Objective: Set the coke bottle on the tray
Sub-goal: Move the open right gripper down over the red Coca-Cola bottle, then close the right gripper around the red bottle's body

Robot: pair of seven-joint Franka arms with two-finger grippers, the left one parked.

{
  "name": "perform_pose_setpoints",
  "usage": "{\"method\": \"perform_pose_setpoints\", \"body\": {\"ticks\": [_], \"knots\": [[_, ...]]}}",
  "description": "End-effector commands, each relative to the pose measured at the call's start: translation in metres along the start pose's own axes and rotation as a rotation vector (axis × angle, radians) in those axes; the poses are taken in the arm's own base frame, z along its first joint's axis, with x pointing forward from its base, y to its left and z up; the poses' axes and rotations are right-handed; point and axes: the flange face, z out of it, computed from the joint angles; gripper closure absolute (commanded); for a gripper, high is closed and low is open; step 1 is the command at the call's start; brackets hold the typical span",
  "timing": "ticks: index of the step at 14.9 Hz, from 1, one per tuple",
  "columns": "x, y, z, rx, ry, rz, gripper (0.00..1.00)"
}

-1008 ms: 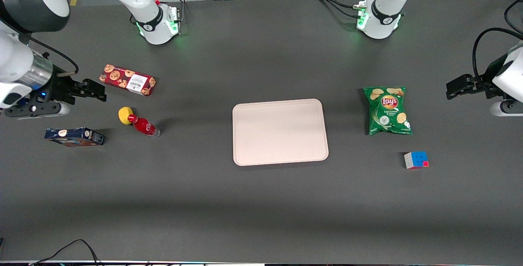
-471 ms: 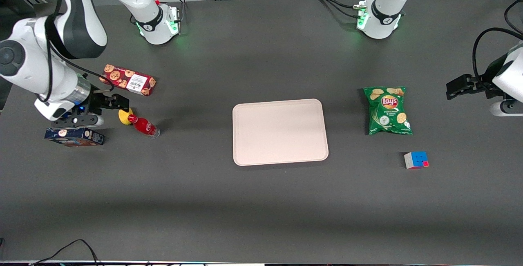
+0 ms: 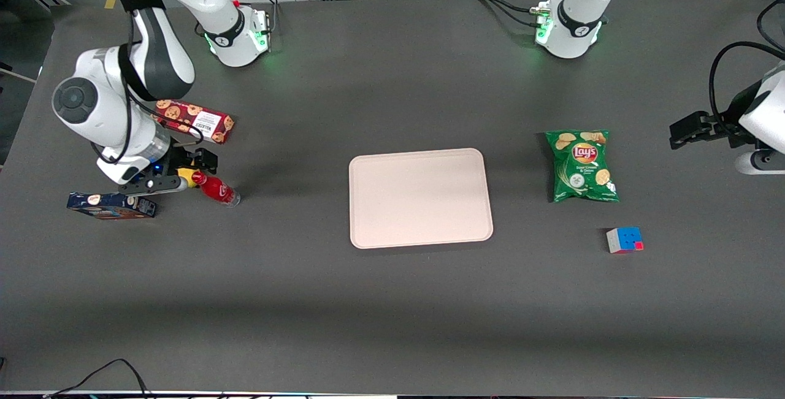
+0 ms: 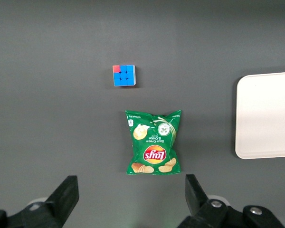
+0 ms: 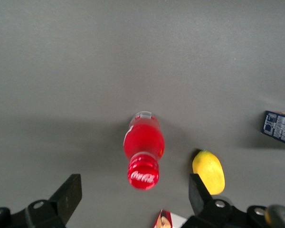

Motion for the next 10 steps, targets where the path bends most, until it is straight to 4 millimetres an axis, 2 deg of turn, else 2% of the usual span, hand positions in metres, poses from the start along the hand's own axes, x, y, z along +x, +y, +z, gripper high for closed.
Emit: {"method": "perform_pose_setpoints", "body": {"ticks": [1,5,7,10], "knots": [[-0.001,0.002,0.025,-0.021,0.011,-0.016,0.00],[-0.006,0.003,0.050,-0.018,0.022,-0.018,0.00],[-0.006,0.003,0.054,-0.017,0.019,-0.018,0.00],[-0.005,0.006,0.052,-0.017,0.023,-0.041,0.15]]}}
